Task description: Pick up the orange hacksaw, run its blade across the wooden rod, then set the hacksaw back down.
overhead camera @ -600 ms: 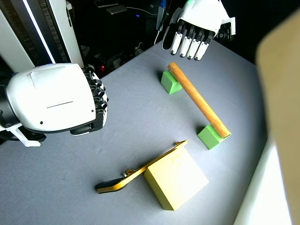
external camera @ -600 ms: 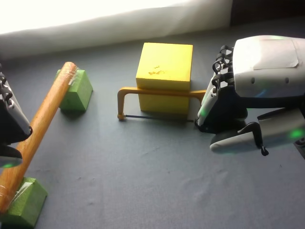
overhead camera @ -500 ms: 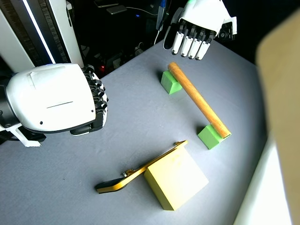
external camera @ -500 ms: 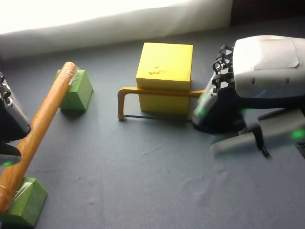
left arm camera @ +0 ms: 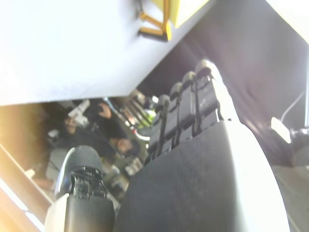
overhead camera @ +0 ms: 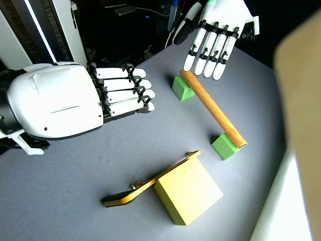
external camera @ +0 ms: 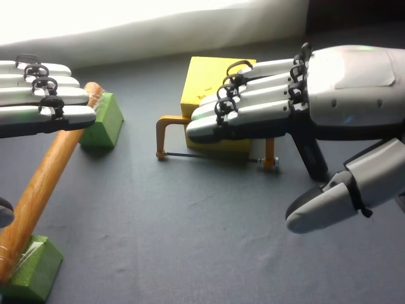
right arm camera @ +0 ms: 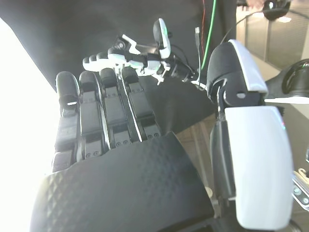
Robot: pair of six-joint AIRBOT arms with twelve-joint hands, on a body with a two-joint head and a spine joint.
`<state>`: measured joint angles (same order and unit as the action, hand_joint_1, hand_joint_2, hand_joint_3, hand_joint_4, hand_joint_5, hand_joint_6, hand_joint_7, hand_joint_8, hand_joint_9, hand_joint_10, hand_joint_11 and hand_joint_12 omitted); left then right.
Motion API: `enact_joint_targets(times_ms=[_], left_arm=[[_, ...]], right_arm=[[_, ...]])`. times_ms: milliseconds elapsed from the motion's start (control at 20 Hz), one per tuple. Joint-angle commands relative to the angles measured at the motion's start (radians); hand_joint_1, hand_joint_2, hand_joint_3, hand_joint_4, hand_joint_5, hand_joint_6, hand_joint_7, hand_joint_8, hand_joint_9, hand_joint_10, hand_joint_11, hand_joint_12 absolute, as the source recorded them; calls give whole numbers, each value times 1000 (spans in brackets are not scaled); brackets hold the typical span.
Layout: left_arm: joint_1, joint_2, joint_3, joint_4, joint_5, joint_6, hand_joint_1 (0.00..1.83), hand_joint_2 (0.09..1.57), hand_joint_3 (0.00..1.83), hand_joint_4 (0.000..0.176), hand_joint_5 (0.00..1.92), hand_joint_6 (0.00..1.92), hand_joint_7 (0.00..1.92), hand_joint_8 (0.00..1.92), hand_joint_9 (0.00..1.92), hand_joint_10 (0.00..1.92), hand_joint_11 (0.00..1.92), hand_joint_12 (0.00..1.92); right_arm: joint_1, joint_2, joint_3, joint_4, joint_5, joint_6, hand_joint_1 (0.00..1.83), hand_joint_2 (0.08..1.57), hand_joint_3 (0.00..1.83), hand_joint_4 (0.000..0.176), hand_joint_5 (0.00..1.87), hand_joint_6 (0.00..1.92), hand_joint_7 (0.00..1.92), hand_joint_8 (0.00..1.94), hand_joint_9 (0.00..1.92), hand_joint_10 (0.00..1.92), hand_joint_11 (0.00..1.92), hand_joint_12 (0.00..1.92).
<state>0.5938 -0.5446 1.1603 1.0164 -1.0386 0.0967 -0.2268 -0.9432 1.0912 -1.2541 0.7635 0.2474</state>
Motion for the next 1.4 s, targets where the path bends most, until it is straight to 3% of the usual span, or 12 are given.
enact_joint_targets(times_ms=[0, 250, 300, 350, 500, 700, 750, 800, 1000, 1150, 1250, 1350], left_arm=[[-21, 9, 5, -55, -55, -3, 103, 1254, 5, 0, 26, 5, 18, 4, 17, 4, 16, 8], [-53, 47, -34, 9, -1, -10, 239, 1229, 0, 0, 104, 3, 55, 1, 54, 1, 77, 68], [-61, 57, -42, 36, 6, -10, 242, 1232, 0, 0, 113, 0, 73, 0, 89, 0, 15, 265], [-63, 80, -59, 75, 6, -10, 224, 1238, 0, 0, 101, 0, 72, 0, 103, 2, 2, 328], [-60, 139, -99, 168, 40, -12, 221, 1242, 0, 0, 99, 4, 64, 3, 71, 0, 0, 344], [-35, 245, -190, 168, 214, -68, 187, 1263, 3, 0, 116, 1, 41, 1, 21, 7, 0, 191], [-32, 257, -203, 168, 228, -78, 176, 1263, 2, 0, 109, 0, 32, 0, 16, 5, 0, 168], [-21, 292, -234, 167, 250, -82, 181, 1260, 0, 0, 114, 0, 40, 0, 47, 4, 0, 232], [26, 373, -335, 32, 301, -71, 204, 1259, 1, 0, 132, 3, 64, 3, 78, 4, 0, 253], [99, 419, -411, -84, 307, -3, 188, 1278, 3, 0, 128, 0, 39, 0, 34, 0, 0, 176], [119, 432, -430, -96, 307, 0, 188, 1278, 3, 0, 128, 0, 39, 0, 34, 0, 0, 176], [121, 433, -439, -96, 308, 20, 234, 1256, 0, 0, 154, 3, 87, 3, 114, 6, 0, 354]], right_arm=[[16, 12, -8, 83, 42, 12, 217, 1092, 1, 0, 103, 0, 135, 1, 172, 4, 0, 682], [16, 65, -29, 208, -63, 12, 237, 1118, 0, 0, 134, 3, 166, 1, 184, 2, 0, 701], [14, 76, -30, 229, -74, 13, 277, 1106, 0, 0, 124, 1, 161, 0, 192, 4, 0, 723], [6, 93, -29, 269, -90, 25, 312, 1099, 0, 0, 128, 3, 166, 2, 200, 6, 0, 732], [-56, 115, -4, 390, -97, 137, 428, 1089, 0, 0, 125, 1, 157, 2, 201, 1, 0, 728], [-116, 153, -2, 507, -112, 156, 636, 1077, 0, 0, 94, 5, 114, 3, 163, 2, 0, 680], [-121, 156, -2, 512, -119, 165, 587, 1116, 6, 0, 76, 1, 89, 0, 135, 0, 0, 639], [-130, 165, -2, 527, -136, 177, 660, 1117, 2, 0, 108, 9, 120, 8, 159, 8, 0, 710], [-165, 183, -12, 649, -214, 218, 706, 1173, 12, 0, 95, 2, 122, 4, 150, 7, 0, 652], [-190, 182, 5, 726, -225, 221, 876, 1175, 0, 0, 145, 6, 182, 8, 215, 12, 0, 761], [-194, 180, 9, 727, -237, 242, 876, 1175, 0, 0, 145, 6, 182, 8, 215, 12, 0, 761], [-233, 180, 26, 727, -202, 287, 801, 1194, 6, 0, 114, 3, 147, 0, 205, 5, 0, 762]])
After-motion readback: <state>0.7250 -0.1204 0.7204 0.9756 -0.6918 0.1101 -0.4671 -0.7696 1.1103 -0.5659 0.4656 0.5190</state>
